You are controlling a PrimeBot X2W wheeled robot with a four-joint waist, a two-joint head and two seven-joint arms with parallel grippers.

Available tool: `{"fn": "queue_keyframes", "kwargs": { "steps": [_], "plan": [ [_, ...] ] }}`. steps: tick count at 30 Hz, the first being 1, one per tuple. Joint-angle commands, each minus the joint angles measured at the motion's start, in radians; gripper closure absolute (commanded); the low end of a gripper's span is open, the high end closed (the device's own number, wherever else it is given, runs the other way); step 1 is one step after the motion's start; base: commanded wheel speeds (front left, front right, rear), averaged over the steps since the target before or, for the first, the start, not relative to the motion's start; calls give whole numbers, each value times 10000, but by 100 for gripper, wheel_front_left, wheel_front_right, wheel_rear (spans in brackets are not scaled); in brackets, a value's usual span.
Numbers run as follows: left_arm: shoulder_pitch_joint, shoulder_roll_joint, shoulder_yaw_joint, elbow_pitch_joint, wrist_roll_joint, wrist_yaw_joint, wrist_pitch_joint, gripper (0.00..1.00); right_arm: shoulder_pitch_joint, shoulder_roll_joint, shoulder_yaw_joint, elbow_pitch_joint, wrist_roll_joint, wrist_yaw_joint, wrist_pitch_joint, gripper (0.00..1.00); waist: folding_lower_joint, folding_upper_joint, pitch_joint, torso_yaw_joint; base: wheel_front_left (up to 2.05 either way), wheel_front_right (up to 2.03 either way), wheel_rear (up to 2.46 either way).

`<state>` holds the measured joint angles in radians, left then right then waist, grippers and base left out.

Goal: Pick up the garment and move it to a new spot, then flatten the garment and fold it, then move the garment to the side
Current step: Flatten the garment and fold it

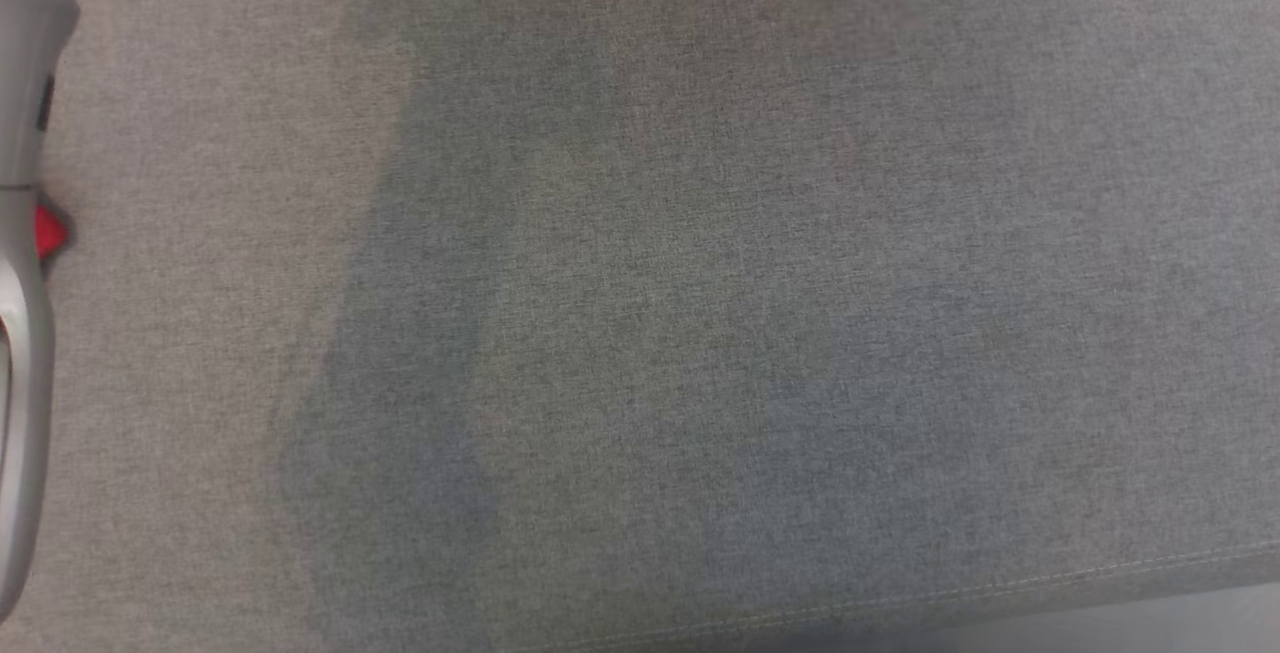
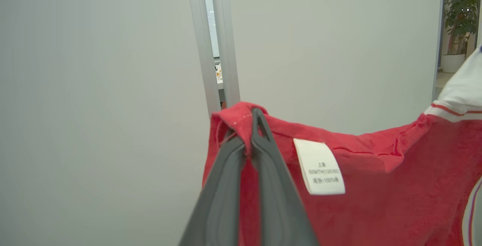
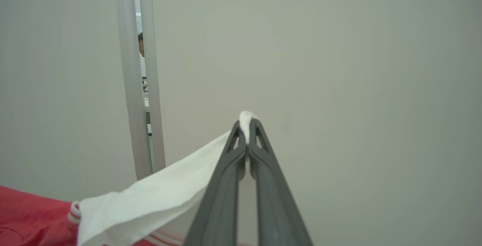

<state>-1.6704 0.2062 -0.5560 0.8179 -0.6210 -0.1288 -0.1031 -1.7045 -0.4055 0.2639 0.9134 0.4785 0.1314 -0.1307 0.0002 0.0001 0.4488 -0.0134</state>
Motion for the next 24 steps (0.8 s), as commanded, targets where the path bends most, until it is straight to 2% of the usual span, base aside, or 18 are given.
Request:
{"fn": "queue_keyframes", "kwargs": {
  "steps": [1, 7, 12, 18, 21, 24],
  "plan": [
    [-366, 23, -58, 200, -62, -21, -144, 100, -349, 30, 180, 172, -90, -15, -127, 100, -2, -1, 221, -214, 0, 0, 0],
    [-606, 70, -510, 540, -482, -21, -572, 100, -598, 136, 1124, 185, 468, -16, -462, 100, -2, -1, 595, -281, 0, 0, 0],
    [307, 316, -810, 539, -1048, -21, -1110, 100, 560, -133, 1900, -562, 1241, -17, -845, 100, -2, -1, 797, -302, 0, 0, 0],
    [2353, 582, -1128, 68, -1534, -22, -1565, 100, 3227, -689, 2330, -1960, 2247, -17, -1193, 100, -2, -1, 364, -412, 0, 0, 0],
    [3647, 641, -878, -510, -1583, -9, -1631, 100, 4880, -960, 2235, -2782, 2613, -17, -1272, 100, -2, -1, -59, -446, 0, 0, 0],
    [5122, 541, -310, -1496, -1379, 195, -1622, 100, 6447, -1300, 1971, -3536, 2822, -17, -1294, 100, -2, -1, -446, -413, 0, 0, 0]
  ]
}}
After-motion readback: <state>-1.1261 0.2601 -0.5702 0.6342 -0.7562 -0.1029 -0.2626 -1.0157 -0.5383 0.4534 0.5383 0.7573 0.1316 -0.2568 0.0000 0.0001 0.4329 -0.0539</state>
